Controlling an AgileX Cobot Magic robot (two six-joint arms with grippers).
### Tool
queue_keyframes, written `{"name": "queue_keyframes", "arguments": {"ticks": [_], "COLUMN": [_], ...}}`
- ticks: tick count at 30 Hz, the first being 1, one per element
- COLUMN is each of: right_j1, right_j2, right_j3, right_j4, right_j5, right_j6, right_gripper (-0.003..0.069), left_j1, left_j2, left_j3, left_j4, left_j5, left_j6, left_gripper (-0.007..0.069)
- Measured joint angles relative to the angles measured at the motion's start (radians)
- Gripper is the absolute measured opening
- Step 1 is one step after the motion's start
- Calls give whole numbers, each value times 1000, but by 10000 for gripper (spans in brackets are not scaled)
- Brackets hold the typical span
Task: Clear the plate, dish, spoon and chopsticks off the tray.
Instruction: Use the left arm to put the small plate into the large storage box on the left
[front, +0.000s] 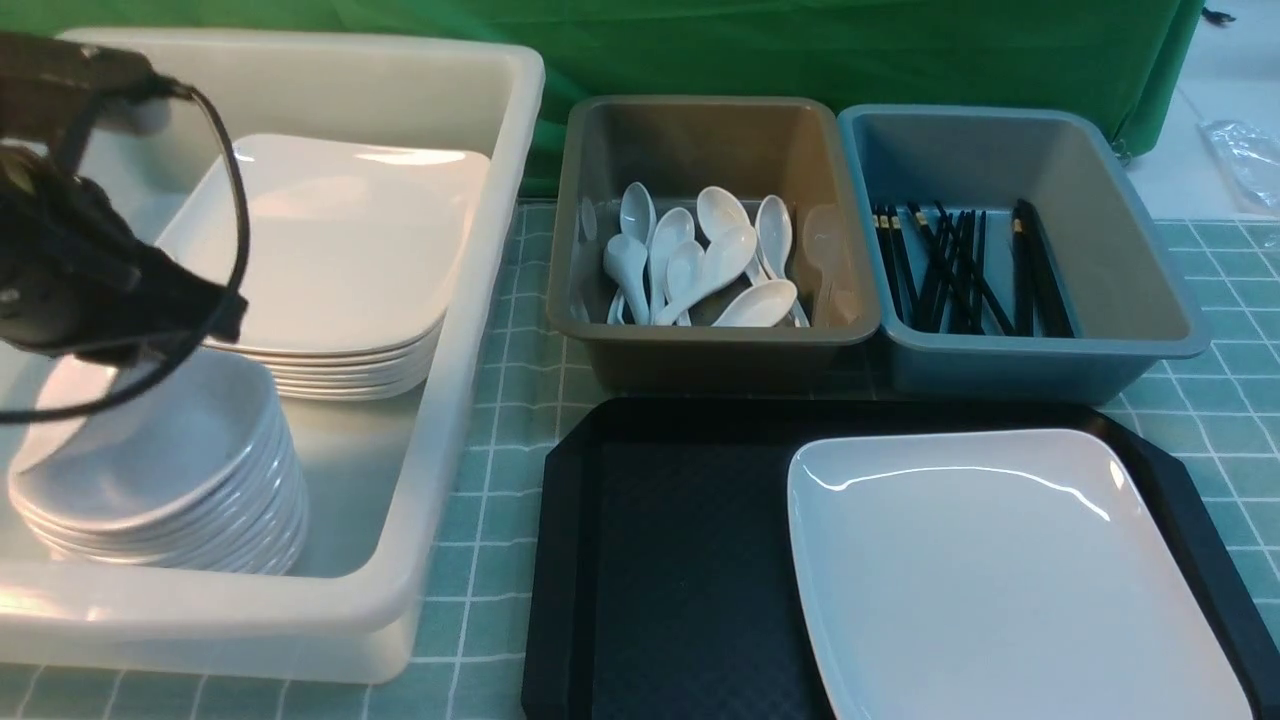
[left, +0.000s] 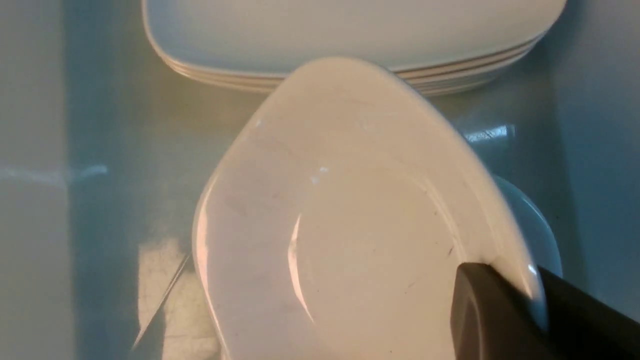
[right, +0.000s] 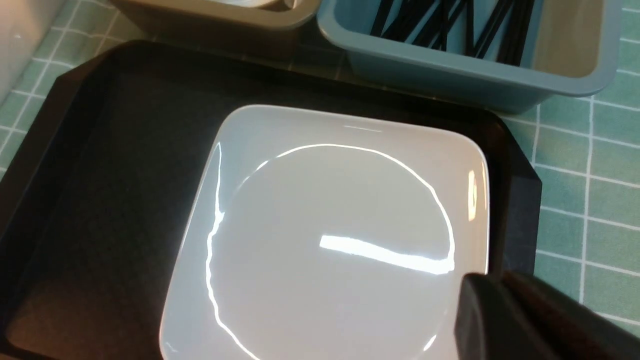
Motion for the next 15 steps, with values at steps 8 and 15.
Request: {"name": "queue_keyframes", "arguments": {"ticks": [8,15], "right_j1": [0,0], "right_j2": [14,20], "right_j3": [0,0], "right_j4": [0,1], "right_j5": [-7,-7], "right_j6": [-1,-1], "right_gripper": [69,69], "left_j1": [-5,-20], "left_j2": [-7,-15], "left_j3": [43,51], "left_j4": [-44,-90], "left_j5": [-7,38], "left_j6": [87,113], "left_gripper": [49,205]}}
